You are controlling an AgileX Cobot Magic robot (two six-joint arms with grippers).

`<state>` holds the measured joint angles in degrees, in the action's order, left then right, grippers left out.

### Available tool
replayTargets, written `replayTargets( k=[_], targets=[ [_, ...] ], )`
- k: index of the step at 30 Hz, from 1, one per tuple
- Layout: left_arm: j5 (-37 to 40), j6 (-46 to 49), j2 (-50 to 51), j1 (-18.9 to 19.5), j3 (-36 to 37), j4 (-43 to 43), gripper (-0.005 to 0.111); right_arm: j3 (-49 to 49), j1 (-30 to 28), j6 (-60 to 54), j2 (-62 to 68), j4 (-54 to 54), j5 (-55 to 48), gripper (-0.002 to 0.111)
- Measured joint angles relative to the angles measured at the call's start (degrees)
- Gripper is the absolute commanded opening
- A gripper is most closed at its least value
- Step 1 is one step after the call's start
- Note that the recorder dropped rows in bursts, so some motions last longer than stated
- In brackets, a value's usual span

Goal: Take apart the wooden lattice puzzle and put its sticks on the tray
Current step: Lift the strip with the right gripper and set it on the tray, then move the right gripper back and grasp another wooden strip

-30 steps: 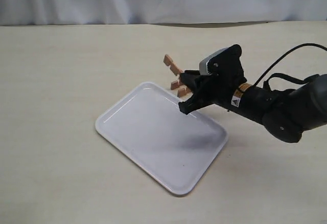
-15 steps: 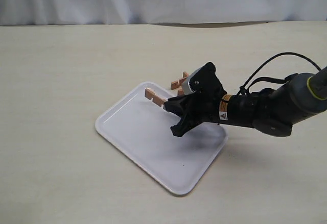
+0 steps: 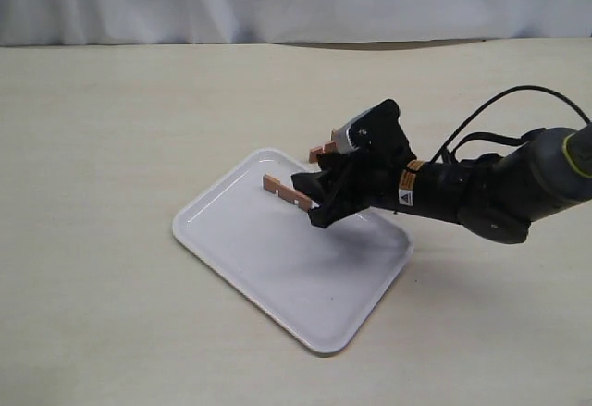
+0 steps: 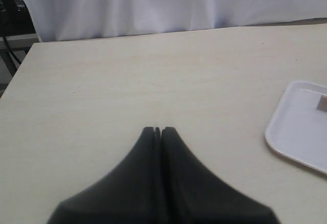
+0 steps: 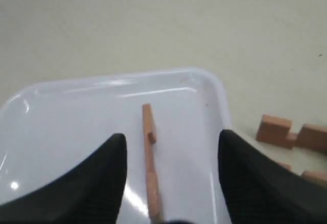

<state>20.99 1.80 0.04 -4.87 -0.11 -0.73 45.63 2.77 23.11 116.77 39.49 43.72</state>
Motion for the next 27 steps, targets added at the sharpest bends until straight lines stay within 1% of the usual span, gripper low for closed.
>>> replayTargets(
  k=[3, 4, 6, 9, 18, 27],
  targets=[
    [0.00, 0.00, 0.00, 0.00, 0.00, 0.00, 0.000, 0.12, -0.26, 0.00, -3.19, -5.38, -3.21, 0.052],
    [0.00, 0.00, 0.00, 0.00, 0.00, 0.00, 0.000, 0.36, -1.10, -0.81, -4.89, -9.75, -6.05, 0.052],
    [0.00, 0.00, 0.00, 0.00, 0.00, 0.00, 0.000, 0.46, -2.29, -2.22, -5.80, -14.43, -8.96, 0.052],
    [0.00, 0.00, 0.00, 0.00, 0.00, 0.00, 0.000, 0.46, -3.73, -3.48, -5.44, -18.06, -11.71, 0.052],
    [0.00, 0.00, 0.00, 0.00, 0.00, 0.00, 0.000, 0.46, -3.94, -5.79, 0.53, -18.75, -11.21, 0.052],
    [0.00, 0.00, 0.00, 0.00, 0.00, 0.00, 0.000, 0.46, -3.94, -7.71, 3.38, -18.75, -6.08, 0.052]
  ],
)
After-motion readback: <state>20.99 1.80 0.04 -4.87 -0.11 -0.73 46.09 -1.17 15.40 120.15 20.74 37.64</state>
